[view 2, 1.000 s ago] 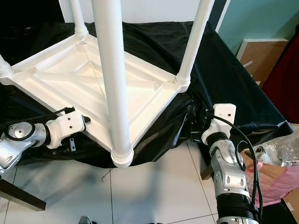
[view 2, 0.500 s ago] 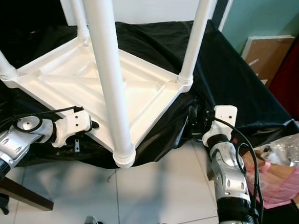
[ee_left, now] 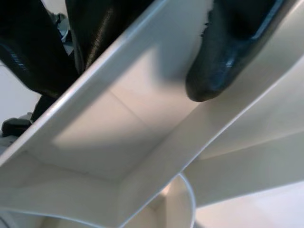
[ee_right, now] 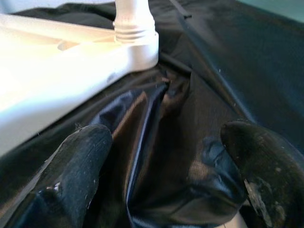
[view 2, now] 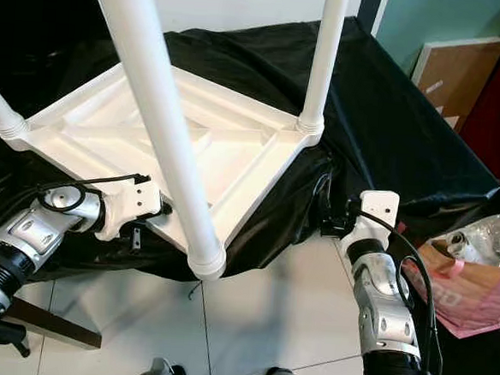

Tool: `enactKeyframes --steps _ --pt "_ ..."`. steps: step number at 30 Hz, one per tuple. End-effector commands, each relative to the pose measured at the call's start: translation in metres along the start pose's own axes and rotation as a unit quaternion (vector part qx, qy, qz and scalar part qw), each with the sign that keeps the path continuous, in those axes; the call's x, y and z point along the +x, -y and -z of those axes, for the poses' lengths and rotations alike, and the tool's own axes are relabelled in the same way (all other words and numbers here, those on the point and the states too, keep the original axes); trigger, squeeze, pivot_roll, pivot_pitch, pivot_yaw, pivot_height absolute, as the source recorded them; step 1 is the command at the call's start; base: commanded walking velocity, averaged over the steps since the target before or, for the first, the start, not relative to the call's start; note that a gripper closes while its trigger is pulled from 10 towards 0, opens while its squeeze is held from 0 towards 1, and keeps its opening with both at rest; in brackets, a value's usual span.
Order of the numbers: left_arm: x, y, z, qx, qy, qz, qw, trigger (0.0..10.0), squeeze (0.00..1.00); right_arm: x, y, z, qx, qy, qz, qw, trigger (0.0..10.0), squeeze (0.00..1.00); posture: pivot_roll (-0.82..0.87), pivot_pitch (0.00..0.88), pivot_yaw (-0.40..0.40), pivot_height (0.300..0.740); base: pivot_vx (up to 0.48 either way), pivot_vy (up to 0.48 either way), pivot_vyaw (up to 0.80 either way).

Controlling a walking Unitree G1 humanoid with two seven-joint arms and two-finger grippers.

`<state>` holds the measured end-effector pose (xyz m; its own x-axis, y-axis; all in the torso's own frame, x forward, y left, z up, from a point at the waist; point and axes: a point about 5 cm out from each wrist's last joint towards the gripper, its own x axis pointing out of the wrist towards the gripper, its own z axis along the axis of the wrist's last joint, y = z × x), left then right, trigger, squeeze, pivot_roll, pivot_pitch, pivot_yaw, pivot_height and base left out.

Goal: Building children table

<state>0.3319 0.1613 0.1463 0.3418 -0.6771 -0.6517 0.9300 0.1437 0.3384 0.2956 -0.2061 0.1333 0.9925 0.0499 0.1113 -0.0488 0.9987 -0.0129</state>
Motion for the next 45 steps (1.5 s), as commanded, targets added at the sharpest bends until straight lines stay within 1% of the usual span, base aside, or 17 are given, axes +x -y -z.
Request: enactKeyframes --steps 1,7,13,17,26,27,28,29,34,35,36,37,40,41,43,44,45 --pt "0.002 0.003 0.010 -0.025 -0.021 0.020 0.999 0.0 0.00 -0.003 -0.002 0.003 0.001 -0.010 0.000 1.000 10.0 0.00 -0.07 0.213 0.065 0.740 0.000 0.000 0.00" --pt "-0.004 -0.011 0.013 -0.059 -0.013 -0.042 0.997 0.0 0.00 -0.004 -0.003 0.003 0.000 -0.013 0.000 1.000 10.0 0.00 -0.07 0.213 0.059 0.740 0.000 0.000 0.00" --pt "-0.007 -0.016 0.012 -0.068 -0.005 -0.070 0.995 0.0 0.00 -0.003 -0.004 0.002 0.000 -0.013 -0.001 1.000 10.0 0.00 -0.07 0.210 0.056 0.740 0.000 0.000 0.00" --pt "-0.005 -0.024 0.011 -0.091 0.011 -0.134 0.987 0.0 0.00 0.003 -0.010 -0.002 0.001 -0.006 -0.010 1.000 10.0 0.00 -0.07 0.196 0.042 0.740 0.000 0.000 0.00" --pt "0.000 -0.026 0.010 -0.102 0.019 -0.172 0.980 0.0 0.00 0.007 -0.011 -0.006 0.002 0.000 -0.009 1.000 10.0 0.00 -0.09 0.169 0.024 0.740 0.000 0.000 0.00" --pt "0.003 -0.026 0.008 -0.111 0.029 -0.188 0.975 9.0 0.00 0.009 -0.010 -0.008 0.002 0.003 -0.008 1.000 10.0 0.00 -0.10 0.164 0.022 0.740 0.000 0.000 0.00" --pt "0.003 -0.026 0.008 -0.111 0.029 -0.188 0.975 9.0 0.00 0.009 -0.010 -0.008 0.002 0.003 -0.008 1.000 10.0 0.00 -0.10 0.164 0.022 0.740 0.000 0.000 0.00" --pt "0.007 -0.025 0.004 -0.122 0.046 -0.196 0.972 10.0 0.00 0.010 -0.009 -0.010 0.000 0.006 -0.007 1.000 10.0 0.00 -0.10 0.155 0.018 0.740 0.000 0.000 0.00" --pt "0.013 -0.021 -0.002 -0.135 0.072 -0.198 0.968 10.0 0.00 0.013 -0.007 -0.013 -0.002 0.011 -0.005 1.000 10.0 0.00 -0.11 0.146 0.017 0.740 0.000 0.000 0.00" --pt "0.014 -0.019 -0.002 -0.144 0.081 -0.203 0.965 10.0 0.80 0.014 -0.006 -0.014 -0.001 0.014 -0.002 1.000 10.0 0.00 -0.11 0.135 0.016 0.740 0.000 0.000 0.00" --pt "0.014 -0.019 -0.002 -0.144 0.081 -0.203 0.965 10.0 0.80 0.014 -0.006 -0.014 -0.001 0.014 -0.002 1.000 10.0 0.00 -0.11 0.135 0.016 0.740 0.000 0.000 0.00" --pt "0.016 -0.018 -0.004 -0.152 0.092 -0.206 0.962 10.0 1.00 0.014 -0.006 -0.014 0.000 0.015 -0.001 1.000 10.0 0.00 -0.11 0.134 0.016 0.740 0.000 0.000 0.00" --pt "0.016 -0.017 -0.006 -0.156 0.100 -0.217 0.958 10.0 1.00 0.013 -0.007 -0.014 0.002 0.018 -0.002 1.000 10.0 0.00 -0.11 0.129 0.016 0.740 0.000 0.000 0.00" --pt "0.015 -0.018 -0.008 -0.156 0.110 -0.233 0.954 10.0 0.44 0.011 -0.008 -0.014 0.006 0.020 -0.006 1.000 10.0 0.00 -0.10 0.127 0.018 0.740 0.000 0.000 0.00" --pt "0.015 -0.018 -0.008 -0.156 0.110 -0.233 0.954 10.0 0.44 0.011 -0.008 -0.014 0.006 0.020 -0.006 1.000 10.0 0.00 -0.10 0.127 0.018 0.740 0.000 0.000 0.00" --pt "0.011 -0.020 -0.009 -0.164 0.122 -0.256 0.945 10.0 0.00 0.008 -0.009 -0.012 0.010 0.021 -0.016 1.000 10.0 0.00 -0.10 0.126 0.022 0.740 0.000 0.000 0.00" --pt "0.005 -0.021 -0.012 -0.173 0.143 -0.282 0.933 10.0 0.00 0.003 -0.008 -0.012 0.014 0.023 -0.026 0.999 10.0 0.00 -0.09 0.125 0.030 0.740 0.000 0.000 0.00"
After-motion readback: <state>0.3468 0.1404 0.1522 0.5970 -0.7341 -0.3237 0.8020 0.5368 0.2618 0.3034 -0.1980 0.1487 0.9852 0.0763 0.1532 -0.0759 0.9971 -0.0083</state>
